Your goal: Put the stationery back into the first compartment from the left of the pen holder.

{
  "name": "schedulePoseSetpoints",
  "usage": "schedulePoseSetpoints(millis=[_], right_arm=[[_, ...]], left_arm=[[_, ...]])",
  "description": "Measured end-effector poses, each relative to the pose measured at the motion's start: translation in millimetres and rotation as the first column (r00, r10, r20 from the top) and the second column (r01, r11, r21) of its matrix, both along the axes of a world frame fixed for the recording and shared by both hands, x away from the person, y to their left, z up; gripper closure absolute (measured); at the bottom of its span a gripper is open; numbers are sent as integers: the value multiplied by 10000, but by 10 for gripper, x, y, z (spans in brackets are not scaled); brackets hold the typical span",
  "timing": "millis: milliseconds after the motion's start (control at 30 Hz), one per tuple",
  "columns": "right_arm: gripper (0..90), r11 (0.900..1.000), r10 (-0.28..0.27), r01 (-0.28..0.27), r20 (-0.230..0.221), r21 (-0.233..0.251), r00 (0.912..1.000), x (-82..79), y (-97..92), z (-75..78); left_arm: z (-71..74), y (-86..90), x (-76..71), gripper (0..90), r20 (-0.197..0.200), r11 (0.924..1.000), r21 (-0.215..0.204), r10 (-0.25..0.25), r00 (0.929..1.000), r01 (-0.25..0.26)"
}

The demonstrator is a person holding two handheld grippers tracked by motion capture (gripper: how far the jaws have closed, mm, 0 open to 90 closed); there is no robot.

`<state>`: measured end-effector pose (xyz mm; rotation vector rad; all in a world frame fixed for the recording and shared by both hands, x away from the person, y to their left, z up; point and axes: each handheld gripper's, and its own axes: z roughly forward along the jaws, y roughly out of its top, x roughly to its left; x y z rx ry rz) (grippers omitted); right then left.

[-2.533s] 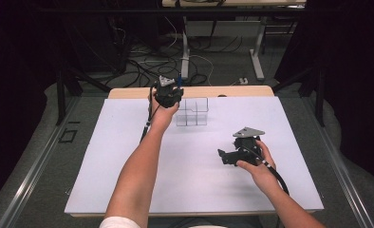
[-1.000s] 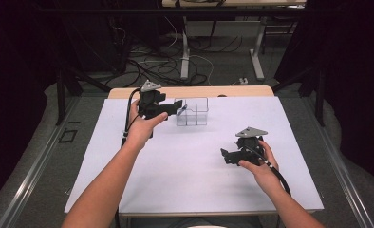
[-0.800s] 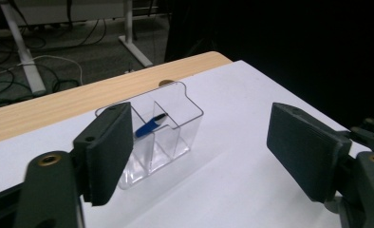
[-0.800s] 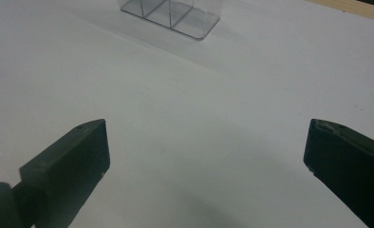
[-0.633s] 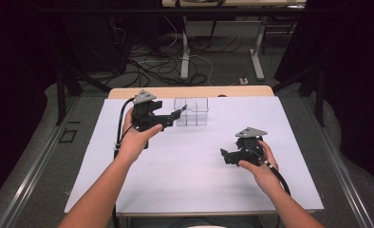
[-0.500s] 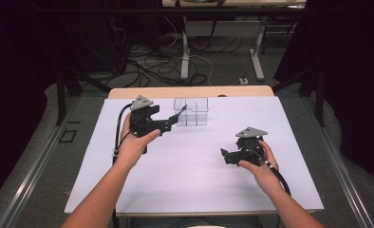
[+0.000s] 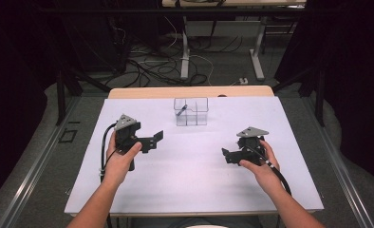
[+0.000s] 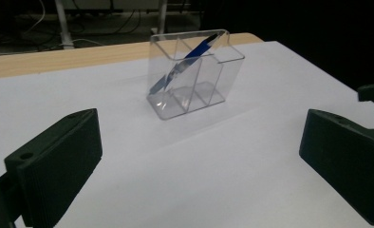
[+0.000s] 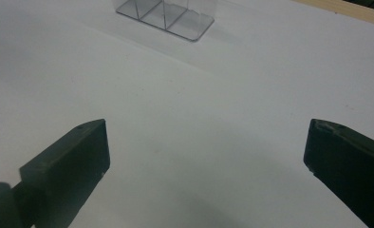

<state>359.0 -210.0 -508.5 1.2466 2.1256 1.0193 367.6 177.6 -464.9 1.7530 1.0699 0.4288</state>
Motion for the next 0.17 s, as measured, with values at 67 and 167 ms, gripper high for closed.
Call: schedulePoseSetpoints(millis=[67,167], right_arm=[[13,10000,2,-2,32,-47,10000,-1,-10,3],[13,10000,-33,33,43,-54,10000,8,-30,-1]], left_arm=[[-39,52,-21,2,8,9999,71,106,9999,-106],[-94,103,-30,2,-40,9995,251,171,9998,-170]])
